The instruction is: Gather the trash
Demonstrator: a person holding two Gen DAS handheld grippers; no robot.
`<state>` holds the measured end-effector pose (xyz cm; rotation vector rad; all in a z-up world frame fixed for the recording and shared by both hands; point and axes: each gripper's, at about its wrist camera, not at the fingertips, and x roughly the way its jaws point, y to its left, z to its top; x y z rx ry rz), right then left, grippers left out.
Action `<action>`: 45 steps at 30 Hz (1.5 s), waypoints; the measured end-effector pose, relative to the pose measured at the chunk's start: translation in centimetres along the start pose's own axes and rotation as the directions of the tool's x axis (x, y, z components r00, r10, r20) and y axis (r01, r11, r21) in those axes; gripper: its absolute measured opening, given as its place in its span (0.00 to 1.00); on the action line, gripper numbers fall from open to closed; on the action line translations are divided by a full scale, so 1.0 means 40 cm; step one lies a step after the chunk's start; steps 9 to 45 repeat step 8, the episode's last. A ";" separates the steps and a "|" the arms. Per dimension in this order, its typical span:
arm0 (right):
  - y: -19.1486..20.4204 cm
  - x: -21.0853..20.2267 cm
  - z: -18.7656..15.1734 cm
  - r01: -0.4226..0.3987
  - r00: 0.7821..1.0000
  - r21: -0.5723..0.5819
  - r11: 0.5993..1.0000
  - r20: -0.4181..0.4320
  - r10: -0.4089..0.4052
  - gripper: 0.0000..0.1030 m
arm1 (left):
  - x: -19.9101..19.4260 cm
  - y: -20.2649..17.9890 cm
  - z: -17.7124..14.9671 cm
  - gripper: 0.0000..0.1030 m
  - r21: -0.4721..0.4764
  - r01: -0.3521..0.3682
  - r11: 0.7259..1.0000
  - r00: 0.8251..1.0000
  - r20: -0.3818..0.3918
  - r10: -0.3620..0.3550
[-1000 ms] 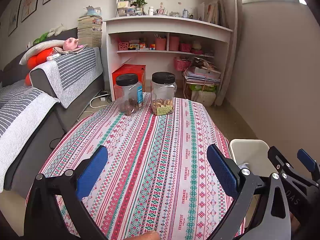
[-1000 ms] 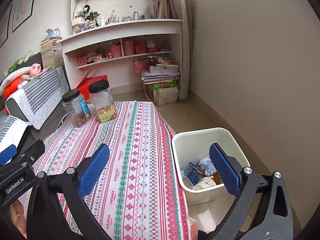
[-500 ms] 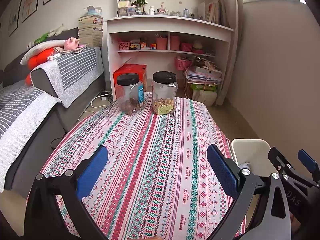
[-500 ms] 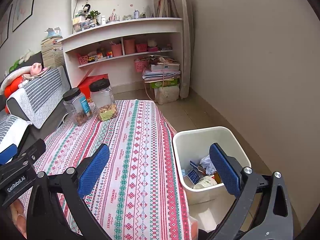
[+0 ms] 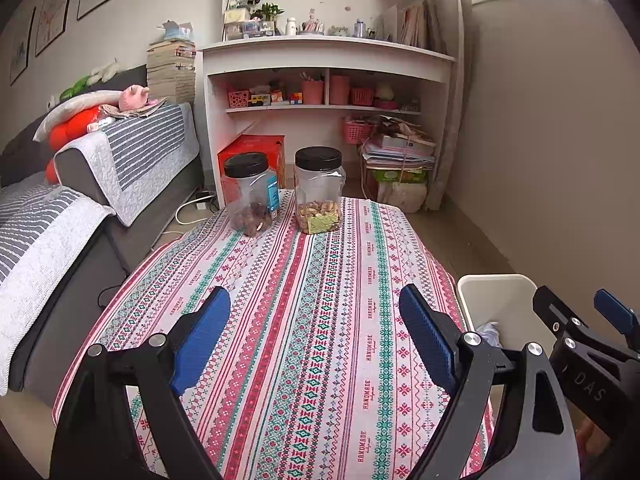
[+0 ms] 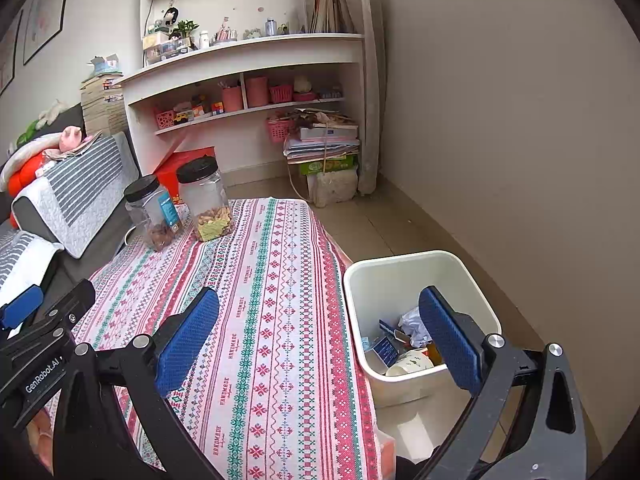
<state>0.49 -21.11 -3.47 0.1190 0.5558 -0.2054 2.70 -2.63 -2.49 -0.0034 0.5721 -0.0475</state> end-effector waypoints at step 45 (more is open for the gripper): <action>-0.005 -0.005 0.004 0.034 0.999 -0.005 0.999 0.029 -0.034 0.93 | -0.003 0.007 0.007 0.93 -0.020 -0.002 1.000 1.000 -0.006 0.002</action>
